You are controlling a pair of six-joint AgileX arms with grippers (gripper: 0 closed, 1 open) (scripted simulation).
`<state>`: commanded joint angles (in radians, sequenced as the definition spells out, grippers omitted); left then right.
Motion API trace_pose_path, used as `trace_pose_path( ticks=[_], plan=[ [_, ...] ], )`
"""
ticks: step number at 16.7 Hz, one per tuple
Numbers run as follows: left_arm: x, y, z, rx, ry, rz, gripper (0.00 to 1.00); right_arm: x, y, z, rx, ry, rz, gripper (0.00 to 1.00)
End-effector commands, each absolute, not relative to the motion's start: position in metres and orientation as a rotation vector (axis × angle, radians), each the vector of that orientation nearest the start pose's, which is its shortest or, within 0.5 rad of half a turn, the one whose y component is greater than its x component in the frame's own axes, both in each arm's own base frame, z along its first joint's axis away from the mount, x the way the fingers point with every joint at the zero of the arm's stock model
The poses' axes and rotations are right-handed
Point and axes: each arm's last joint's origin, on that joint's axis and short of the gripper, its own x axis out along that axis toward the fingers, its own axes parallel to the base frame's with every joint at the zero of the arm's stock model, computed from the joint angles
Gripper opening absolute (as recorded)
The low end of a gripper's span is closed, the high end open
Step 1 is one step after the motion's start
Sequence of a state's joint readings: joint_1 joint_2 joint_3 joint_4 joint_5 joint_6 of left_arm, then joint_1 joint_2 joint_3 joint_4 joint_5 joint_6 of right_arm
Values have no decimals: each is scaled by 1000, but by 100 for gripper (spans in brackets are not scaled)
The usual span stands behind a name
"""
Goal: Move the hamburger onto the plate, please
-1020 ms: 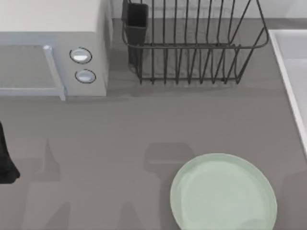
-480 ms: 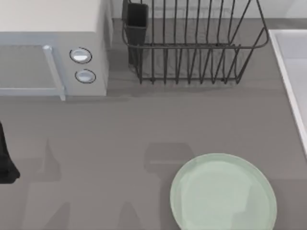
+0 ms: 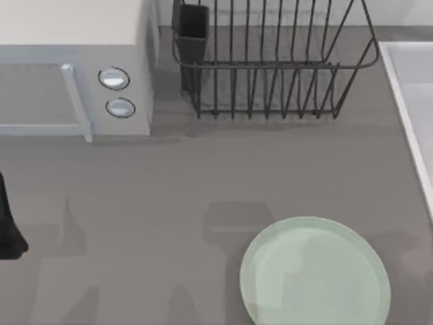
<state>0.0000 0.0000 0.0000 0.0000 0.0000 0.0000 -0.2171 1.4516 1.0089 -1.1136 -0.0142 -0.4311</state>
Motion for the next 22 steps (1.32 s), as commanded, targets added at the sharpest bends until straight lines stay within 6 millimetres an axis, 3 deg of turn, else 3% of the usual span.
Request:
trace_pose_path(
  ticks=[3,6,9,12,15,22],
  plan=[
    [106,-1,160,0,0,0,100,258,-1,209,-381,1531,409,0],
    [106,-1,160,0,0,0,100,265,68,202,-647,1478,691,0],
    [106,-1,160,0,0,0,100,253,139,197,-905,1378,956,0],
    [106,-1,160,0,0,0,100,235,187,195,-1088,1262,1136,0],
    [106,-1,160,0,0,0,100,224,209,195,-1171,1190,1213,0],
    [106,-1,160,0,0,0,100,223,208,190,-1170,1194,1214,0]
  ],
)
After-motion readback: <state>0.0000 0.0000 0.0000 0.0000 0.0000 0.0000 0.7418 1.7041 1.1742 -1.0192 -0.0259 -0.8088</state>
